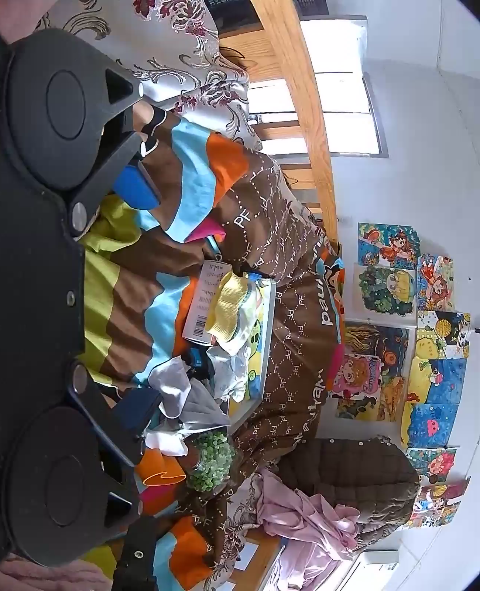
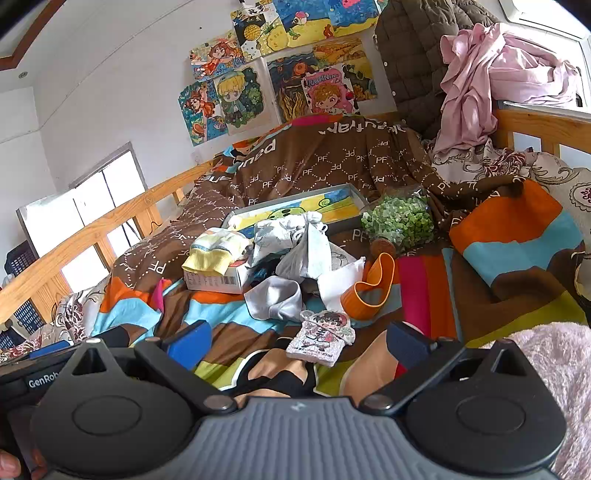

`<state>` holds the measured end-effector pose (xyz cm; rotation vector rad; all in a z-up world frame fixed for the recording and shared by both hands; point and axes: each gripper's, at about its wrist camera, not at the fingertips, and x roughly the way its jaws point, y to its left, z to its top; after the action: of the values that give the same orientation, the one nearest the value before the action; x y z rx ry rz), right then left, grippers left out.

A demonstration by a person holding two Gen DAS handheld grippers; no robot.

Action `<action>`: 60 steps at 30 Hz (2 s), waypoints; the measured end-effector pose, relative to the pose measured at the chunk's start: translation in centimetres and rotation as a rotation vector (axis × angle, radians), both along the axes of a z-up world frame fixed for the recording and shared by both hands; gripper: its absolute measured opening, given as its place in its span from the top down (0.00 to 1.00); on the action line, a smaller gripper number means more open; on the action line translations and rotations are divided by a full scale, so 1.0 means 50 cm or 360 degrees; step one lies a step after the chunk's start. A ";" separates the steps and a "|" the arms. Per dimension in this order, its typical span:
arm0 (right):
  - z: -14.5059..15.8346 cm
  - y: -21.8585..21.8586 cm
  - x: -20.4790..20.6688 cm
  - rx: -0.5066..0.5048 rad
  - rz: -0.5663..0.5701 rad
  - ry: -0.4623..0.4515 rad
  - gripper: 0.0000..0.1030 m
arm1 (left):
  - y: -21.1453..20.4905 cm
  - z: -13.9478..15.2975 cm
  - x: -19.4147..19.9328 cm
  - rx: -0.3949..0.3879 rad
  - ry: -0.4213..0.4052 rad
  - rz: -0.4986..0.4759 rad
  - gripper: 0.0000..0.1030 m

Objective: Organize soft objects

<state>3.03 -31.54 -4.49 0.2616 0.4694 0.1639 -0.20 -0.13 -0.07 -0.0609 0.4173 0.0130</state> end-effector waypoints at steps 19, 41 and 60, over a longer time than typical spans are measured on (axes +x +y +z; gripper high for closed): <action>-0.002 0.002 0.006 -0.0005 0.0011 0.0005 0.00 | 0.008 -0.008 0.009 -0.0001 0.0019 0.0023 0.01; -0.001 0.002 0.005 -0.0005 0.0010 0.0000 0.00 | 0.006 -0.007 0.008 -0.0002 0.0012 0.0018 0.01; -0.002 0.001 0.005 -0.0003 0.0010 0.0000 0.00 | 0.004 -0.008 0.008 0.0000 0.0011 0.0017 0.01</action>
<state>3.30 -31.51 -4.56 0.2584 0.4701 0.1696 0.18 0.06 -0.46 -0.0633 0.4239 0.0239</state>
